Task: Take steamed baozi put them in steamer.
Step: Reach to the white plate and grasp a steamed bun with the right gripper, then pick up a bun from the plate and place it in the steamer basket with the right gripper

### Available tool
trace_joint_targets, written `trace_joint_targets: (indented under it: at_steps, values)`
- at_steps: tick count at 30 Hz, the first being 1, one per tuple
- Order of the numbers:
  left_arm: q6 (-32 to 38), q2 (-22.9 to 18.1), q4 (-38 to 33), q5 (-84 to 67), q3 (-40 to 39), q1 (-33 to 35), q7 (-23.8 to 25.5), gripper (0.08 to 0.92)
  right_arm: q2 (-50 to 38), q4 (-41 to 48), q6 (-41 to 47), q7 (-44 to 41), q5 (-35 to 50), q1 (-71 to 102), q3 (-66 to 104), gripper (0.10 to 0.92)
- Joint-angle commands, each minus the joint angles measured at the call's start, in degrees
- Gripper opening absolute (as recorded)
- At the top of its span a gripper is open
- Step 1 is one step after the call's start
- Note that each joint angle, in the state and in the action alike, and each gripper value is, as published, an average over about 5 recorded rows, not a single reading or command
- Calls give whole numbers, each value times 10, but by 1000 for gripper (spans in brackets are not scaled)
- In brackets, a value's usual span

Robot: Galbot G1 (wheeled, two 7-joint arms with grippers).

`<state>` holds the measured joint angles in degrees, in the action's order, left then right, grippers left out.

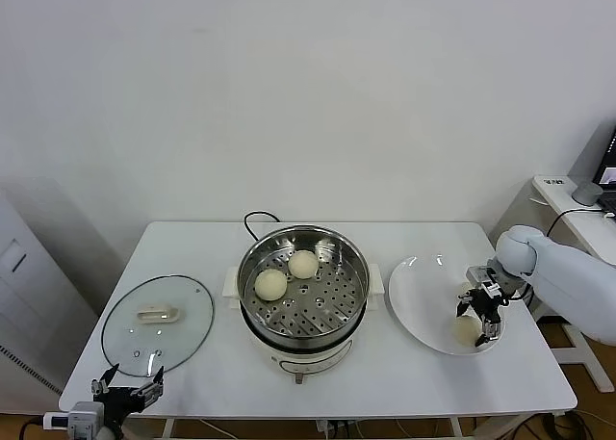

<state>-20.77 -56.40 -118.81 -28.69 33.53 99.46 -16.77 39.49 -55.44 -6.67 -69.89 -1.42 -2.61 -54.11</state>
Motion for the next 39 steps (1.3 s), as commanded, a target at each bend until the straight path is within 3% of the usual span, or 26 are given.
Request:
trace_joint_targets:
  at_steps: [1,8,18,27,39]
  values:
    - [-1,-1,-1,1,0,0,0,823,3,6,2,-6,-5,13,18,650]
    - [-2,-3,-3,5,-1,-1,-1,823,-5,-4,6,-17,21,-13,1,552]
    - [-3,-5,-7,10,-2,0,-1,823,-10,-71,2,-33,99,-212,-104,542]
    - [-6,-5,-13,14,-5,-2,-3,823,93,-125,-65,-7,187,-359,-116,543]
    - [-6,-2,-13,14,-6,-2,-4,823,180,-224,-184,41,180,-346,-108,541]
